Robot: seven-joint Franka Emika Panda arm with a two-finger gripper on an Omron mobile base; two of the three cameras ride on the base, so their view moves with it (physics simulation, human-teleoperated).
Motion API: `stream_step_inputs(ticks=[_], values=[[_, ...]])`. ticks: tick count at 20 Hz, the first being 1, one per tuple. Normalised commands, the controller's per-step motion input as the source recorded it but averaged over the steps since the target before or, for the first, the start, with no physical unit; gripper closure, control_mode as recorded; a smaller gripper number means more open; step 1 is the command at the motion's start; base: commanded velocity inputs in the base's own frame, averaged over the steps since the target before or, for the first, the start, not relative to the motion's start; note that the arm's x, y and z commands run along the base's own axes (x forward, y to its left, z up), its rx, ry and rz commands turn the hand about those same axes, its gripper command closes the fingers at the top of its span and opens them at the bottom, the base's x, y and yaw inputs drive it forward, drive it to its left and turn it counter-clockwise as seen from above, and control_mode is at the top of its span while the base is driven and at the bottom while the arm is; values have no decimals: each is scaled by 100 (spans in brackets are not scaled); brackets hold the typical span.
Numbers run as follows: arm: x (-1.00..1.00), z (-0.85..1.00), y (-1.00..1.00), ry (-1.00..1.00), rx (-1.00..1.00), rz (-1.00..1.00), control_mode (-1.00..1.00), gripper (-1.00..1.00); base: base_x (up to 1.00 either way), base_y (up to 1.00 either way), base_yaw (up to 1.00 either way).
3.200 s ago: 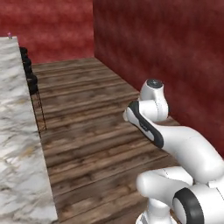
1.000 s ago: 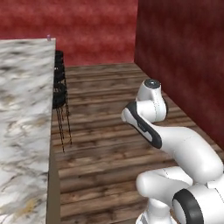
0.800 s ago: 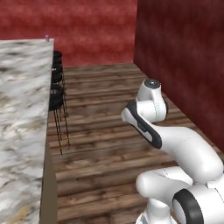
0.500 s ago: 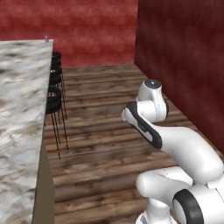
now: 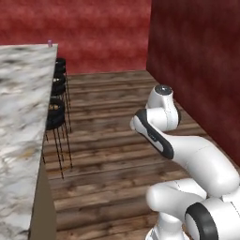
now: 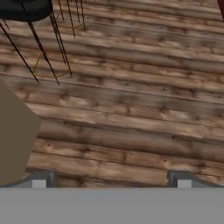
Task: Four empty soda cans are scattered around the kitchen. Gather all the cans and cluster them next to the stove for recycling.
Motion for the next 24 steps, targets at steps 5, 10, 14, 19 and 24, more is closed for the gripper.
stream_step_inputs(ticks=[5, 10, 14, 19, 24], values=[[0, 0, 0, 0, 0, 0, 100, -100, 53, -30, 1], [0, 0, 0, 0, 0, 0, 100, -100, 53, -30, 1], [0, 0, 0, 0, 0, 0, 100, -100, 53, -30, 1], [0, 0, 0, 0, 0, 0, 100, -100, 53, -29, 3], [0, 0, 0, 0, 0, 0, 100, -100, 53, -28, 4]])
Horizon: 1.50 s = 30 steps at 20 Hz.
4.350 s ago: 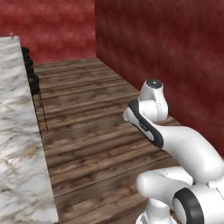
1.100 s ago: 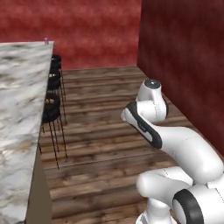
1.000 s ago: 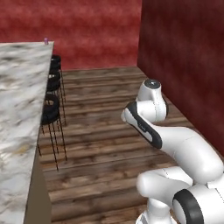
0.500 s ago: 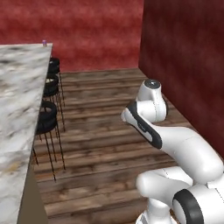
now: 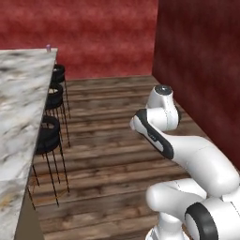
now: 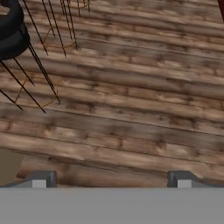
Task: Four empty soda cans are scattered around the kitchen. Gather all the cans and cluster them next to the stove for recycling.
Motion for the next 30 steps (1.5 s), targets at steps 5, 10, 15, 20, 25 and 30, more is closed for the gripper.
stream_step_inputs(ticks=[5, 10, 15, 20, 25, 30], values=[[0, 0, 0, 0, 0, 0, 100, -100, 53, -28, 5], [0, 0, 0, 0, 0, 0, 100, -100, 57, -26, 4], [0, 0, 0, 0, 0, 0, 100, -100, 59, -25, 4], [0, 0, 0, 0, 0, 0, 100, -100, 59, -26, 3], [0, 0, 0, 0, 0, 0, 100, -100, 60, -27, 2], [0, 0, 0, 0, 0, 0, 100, -100, 62, -27, 1]])
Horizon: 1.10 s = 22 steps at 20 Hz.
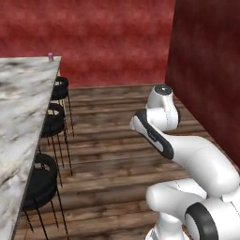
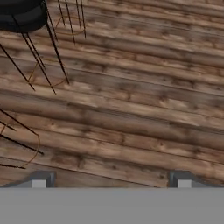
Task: Four empty soda cans are scattered around the kitchen. Gather all the cans and cluster them next to the stove for recycling.
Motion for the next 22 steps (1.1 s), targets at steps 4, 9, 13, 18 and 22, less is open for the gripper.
stream_step_inputs(ticks=[4, 9, 13, 18, 22], values=[[0, 0, 0, 0, 0, 0, 100, -100, 64, -25, 0], [0, 0, 0, 0, 0, 0, 100, -100, 67, -23, 2], [0, 0, 0, 0, 0, 0, 100, -100, 67, -22, 3], [0, 0, 0, 0, 0, 0, 100, -100, 66, -22, 2], [0, 0, 0, 0, 0, 0, 100, -100, 65, -23, 2]])
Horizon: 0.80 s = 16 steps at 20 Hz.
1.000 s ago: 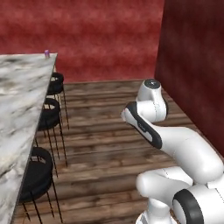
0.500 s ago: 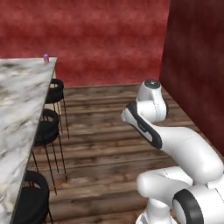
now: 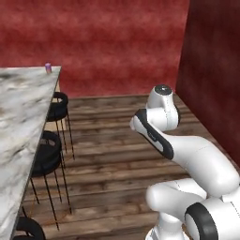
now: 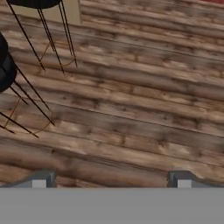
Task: Four empty soda cans are scattered around the kitchen. Gather all the cans and cluster them next to the stove for recycling.
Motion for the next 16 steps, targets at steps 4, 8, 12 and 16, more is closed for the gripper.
stream_step_inputs(ticks=[4, 8, 12, 16], values=[[0, 0, 0, 0, 0, 0, 100, -100, 63, -24, 2], [0, 0, 0, 0, 0, 0, 100, -100, 63, -24, 2], [0, 0, 0, 0, 0, 0, 100, -100, 60, -26, 2], [0, 0, 0, 0, 0, 0, 100, -100, 60, -26, 2]])
